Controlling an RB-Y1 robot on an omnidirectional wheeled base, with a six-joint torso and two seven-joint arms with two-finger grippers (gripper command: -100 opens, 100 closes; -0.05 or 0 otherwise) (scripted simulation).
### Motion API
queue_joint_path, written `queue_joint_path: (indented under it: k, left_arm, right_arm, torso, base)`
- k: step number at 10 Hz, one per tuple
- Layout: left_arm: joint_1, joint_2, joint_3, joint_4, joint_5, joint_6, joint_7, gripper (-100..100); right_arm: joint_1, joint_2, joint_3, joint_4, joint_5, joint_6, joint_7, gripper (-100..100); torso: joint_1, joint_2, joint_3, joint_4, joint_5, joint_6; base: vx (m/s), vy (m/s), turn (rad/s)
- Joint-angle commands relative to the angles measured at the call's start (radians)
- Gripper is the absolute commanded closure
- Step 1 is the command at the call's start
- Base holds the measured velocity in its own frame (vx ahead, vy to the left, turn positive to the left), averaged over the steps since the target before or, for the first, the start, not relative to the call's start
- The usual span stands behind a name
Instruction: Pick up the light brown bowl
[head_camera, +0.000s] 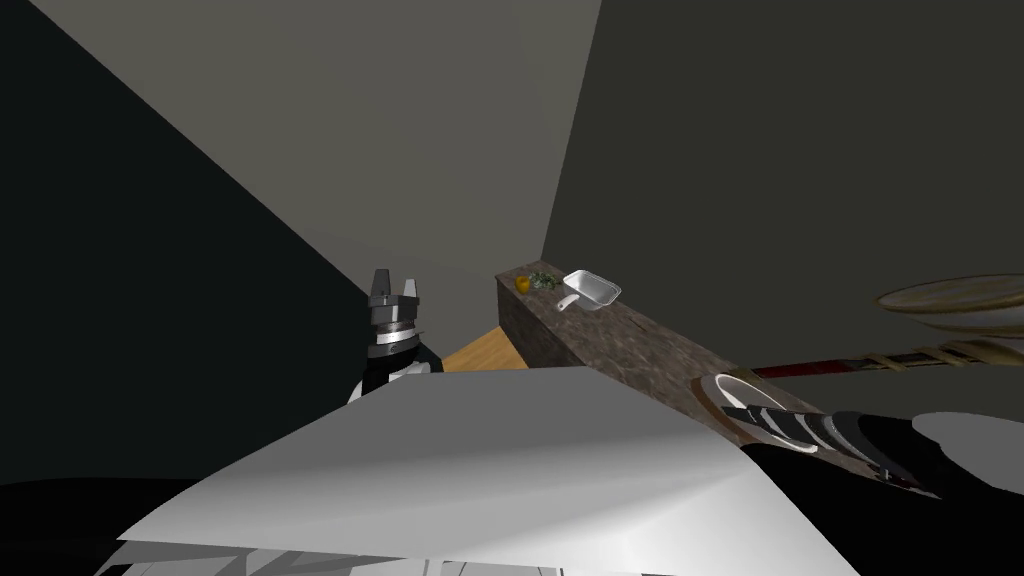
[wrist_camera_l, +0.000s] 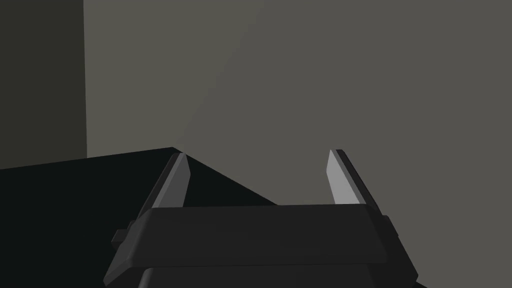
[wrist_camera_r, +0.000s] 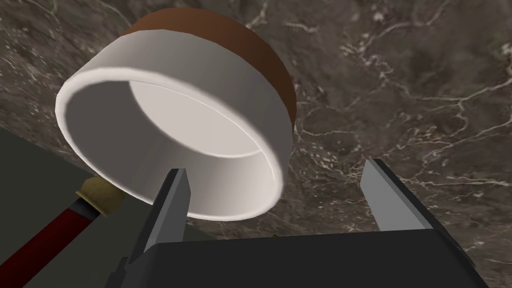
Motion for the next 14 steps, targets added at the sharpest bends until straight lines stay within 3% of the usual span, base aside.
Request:
queue_joint_path:
  k: [1, 2, 5, 6, 8, 9, 10, 11, 13, 14]
  left_arm:
    - [0.000, 0.000, 0.000, 0.000, 0.000, 0.000, 0.000, 0]
    - [0.000, 0.000, 0.000, 0.000, 0.000, 0.000, 0.000, 0]
    - [0.000, 0.000, 0.000, 0.000, 0.000, 0.000, 0.000, 0]
    - [0.000, 0.000, 0.000, 0.000, 0.000, 0.000, 0.000, 0]
    - [0.000, 0.000, 0.000, 0.000, 0.000, 0.000, 0.000, 0]
    - [0.000, 0.000, 0.000, 0.000, 0.000, 0.000, 0.000, 0]
    - [0.000, 0.000, 0.000, 0.000, 0.000, 0.000, 0.000, 0]
    - [0.000, 0.000, 0.000, 0.000, 0.000, 0.000, 0.000, 0]
    - [0.000, 0.000, 0.000, 0.000, 0.000, 0.000, 0.000, 0]
    - [0.000, 0.000, 0.000, 0.000, 0.000, 0.000, 0.000, 0]
  right_arm:
    - [-0.050, 0.035, 0.050, 0.050, -0.050, -0.050, 0.050, -100]
    - [-0.072, 0.035, 0.077, 0.070, -0.054, -0.064, 0.066, -100]
    - [-0.086, 0.035, 0.077, 0.151, -0.054, -0.069, 0.078, -100]
    - [-0.127, 0.064, 0.121, 0.175, -0.104, -0.119, 0.126, -100]
    - [-0.191, 0.064, 0.176, 0.241, -0.110, -0.134, 0.156, -100]
    - [-0.192, 0.064, 0.176, 0.273, -0.110, -0.134, 0.156, -100]
    - [-0.259, 0.093, 0.234, 0.324, -0.159, -0.194, 0.212, -100]
    - [-0.297, 0.093, 0.275, 0.391, -0.167, -0.199, 0.234, -100]
    - [-0.297, 0.093, 0.275, 0.439, -0.167, -0.199, 0.234, -100]
    - [-0.335, 0.122, 0.318, 0.462, -0.218, -0.241, 0.281, -100]
  torso:
    - [0.000, 0.000, 0.000, 0.000, 0.000, 0.000]
    - [0.001, 0.000, 0.000, 0.000, 0.000, -0.001]
    - [-0.001, 0.000, 0.000, 0.000, 0.000, 0.000]
    - [0.000, 0.000, 0.000, 0.000, 0.000, 0.000]
    - [0.000, -0.002, -0.001, 0.000, 0.000, 0.000]
    - [0.000, -0.001, -0.001, 0.000, 0.000, 0.000]
    - [-0.001, 0.000, 0.000, 0.000, 0.000, 0.000]
    - [-0.001, -0.001, -0.001, 0.000, -0.001, -0.001]
    - [0.000, -0.001, -0.001, 0.000, 0.000, 0.000]
    - [0.000, 0.000, 0.000, 0.000, 0.000, 0.000]
  base:
    - [0.004, 0.023, 0.171]
    - [0.007, 0.026, 0.097]
    - [-0.001, 0.000, -0.003]
    - [0.032, 0.003, 0.140]
    - [0.017, 0.006, 0.038]
    - [0.000, 0.000, 0.000]
    - [0.027, 0.004, 0.103]
    - [0.035, 0.008, 0.103]
    - [-0.001, 0.000, -0.001]
    - [0.022, 0.001, 0.107]
